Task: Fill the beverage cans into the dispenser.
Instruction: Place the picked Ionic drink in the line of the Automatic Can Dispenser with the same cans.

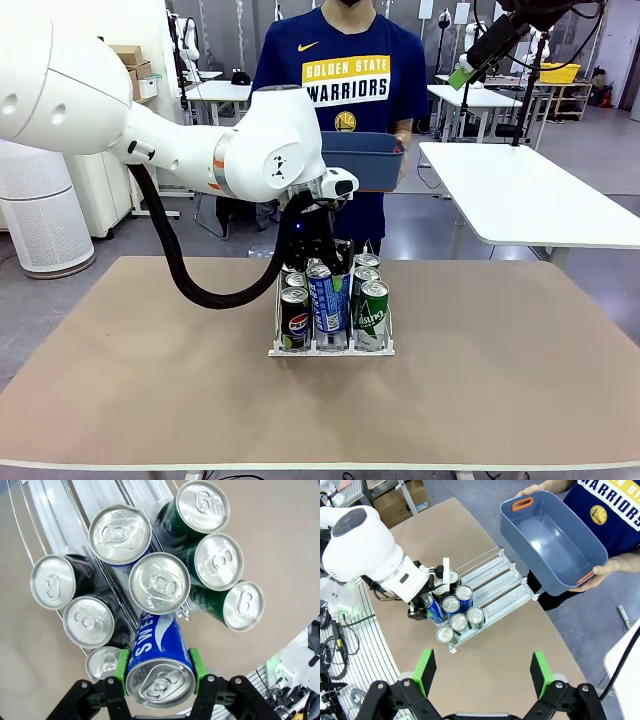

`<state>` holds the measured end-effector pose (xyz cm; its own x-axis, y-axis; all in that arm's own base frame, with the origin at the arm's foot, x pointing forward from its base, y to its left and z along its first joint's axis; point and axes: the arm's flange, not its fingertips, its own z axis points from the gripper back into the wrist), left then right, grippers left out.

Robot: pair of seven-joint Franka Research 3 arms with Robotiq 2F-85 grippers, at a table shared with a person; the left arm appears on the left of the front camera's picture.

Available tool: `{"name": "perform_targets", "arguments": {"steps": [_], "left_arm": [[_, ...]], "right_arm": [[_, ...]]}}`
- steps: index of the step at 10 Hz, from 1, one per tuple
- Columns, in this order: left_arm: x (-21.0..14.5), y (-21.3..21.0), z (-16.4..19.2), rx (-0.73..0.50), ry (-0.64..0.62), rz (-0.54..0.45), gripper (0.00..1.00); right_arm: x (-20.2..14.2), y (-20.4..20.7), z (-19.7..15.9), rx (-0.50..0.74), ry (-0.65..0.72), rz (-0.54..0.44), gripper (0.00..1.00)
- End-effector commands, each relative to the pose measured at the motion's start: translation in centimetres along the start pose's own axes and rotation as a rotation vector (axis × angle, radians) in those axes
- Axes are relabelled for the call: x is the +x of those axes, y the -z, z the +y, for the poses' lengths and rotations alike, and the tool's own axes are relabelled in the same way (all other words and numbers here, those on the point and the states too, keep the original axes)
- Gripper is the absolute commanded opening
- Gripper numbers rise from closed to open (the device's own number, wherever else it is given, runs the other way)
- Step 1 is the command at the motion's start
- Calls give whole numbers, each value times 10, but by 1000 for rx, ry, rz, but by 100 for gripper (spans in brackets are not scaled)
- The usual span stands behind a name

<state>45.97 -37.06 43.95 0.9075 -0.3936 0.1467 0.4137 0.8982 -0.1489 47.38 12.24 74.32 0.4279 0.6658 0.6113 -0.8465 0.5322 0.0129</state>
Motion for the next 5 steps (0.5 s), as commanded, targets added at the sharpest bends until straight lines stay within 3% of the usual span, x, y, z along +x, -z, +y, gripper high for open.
{"name": "perform_targets", "arguments": {"steps": [1, 5], "left_arm": [[20, 5, 4, 15, -5, -63, 58], [31, 19, -2, -8, 28, 11, 58]], "right_arm": [[-2, 0, 0, 6, -9, -12, 100], [-2, 0, 0, 6, -9, -12, 100]]}}
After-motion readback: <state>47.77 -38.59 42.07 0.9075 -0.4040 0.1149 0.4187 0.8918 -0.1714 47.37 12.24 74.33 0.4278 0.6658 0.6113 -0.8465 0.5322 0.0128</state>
